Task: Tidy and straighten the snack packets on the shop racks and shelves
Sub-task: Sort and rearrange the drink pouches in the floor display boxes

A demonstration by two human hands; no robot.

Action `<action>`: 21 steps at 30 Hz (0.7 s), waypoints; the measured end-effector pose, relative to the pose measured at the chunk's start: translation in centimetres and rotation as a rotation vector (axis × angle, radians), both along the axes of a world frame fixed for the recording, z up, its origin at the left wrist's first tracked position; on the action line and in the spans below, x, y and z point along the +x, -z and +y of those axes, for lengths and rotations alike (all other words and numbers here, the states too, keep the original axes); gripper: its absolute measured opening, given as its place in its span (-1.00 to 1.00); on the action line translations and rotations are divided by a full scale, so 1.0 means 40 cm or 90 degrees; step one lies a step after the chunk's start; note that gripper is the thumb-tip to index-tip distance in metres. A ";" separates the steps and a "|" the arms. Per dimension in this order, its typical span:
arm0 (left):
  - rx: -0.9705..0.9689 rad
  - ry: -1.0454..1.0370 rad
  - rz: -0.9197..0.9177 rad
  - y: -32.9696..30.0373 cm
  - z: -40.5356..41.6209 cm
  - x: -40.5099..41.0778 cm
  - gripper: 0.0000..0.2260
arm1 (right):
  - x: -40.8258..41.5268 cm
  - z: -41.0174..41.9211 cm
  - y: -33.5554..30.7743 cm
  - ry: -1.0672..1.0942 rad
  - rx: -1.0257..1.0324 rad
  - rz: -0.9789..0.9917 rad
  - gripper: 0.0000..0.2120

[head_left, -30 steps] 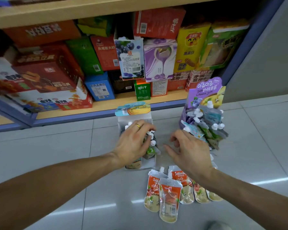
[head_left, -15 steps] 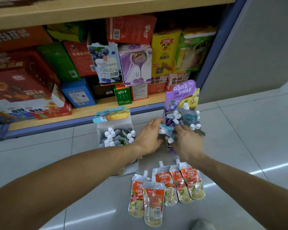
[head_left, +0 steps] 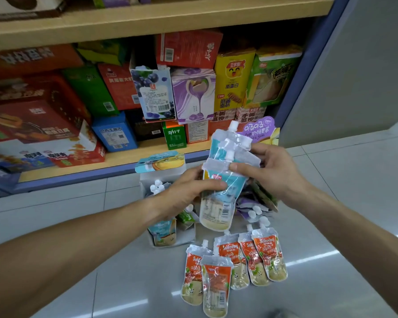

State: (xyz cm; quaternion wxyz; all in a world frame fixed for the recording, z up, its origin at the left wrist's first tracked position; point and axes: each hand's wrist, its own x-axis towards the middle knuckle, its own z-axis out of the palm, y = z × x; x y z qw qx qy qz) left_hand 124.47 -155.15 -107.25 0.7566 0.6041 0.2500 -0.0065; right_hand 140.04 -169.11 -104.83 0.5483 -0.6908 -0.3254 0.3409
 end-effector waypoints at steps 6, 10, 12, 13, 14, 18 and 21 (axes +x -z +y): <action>-0.218 -0.195 0.010 0.021 -0.036 -0.045 -0.68 | -0.098 0.050 0.076 0.156 0.013 0.323 -0.67; -0.174 -0.247 0.019 0.025 -0.039 -0.054 -0.73 | -0.147 0.060 0.084 0.141 -0.019 0.375 -0.54; -0.156 -0.250 0.010 0.021 -0.036 -0.060 -0.70 | -0.145 0.063 0.079 0.135 -0.020 0.355 -0.61; -0.154 -0.250 0.003 0.020 -0.033 -0.062 -0.68 | -0.143 0.063 0.076 0.131 -0.017 0.342 -0.68; -0.159 -0.246 -0.004 0.021 -0.027 -0.063 -0.66 | -0.139 0.062 0.073 0.134 -0.014 0.339 -0.74; -0.230 -0.232 -0.023 0.019 -0.009 -0.060 -0.66 | -0.122 0.052 0.063 0.180 -0.015 0.380 -0.87; -0.238 -0.229 -0.021 0.020 -0.010 -0.059 -0.66 | -0.113 0.046 0.065 0.212 -0.020 0.429 -0.96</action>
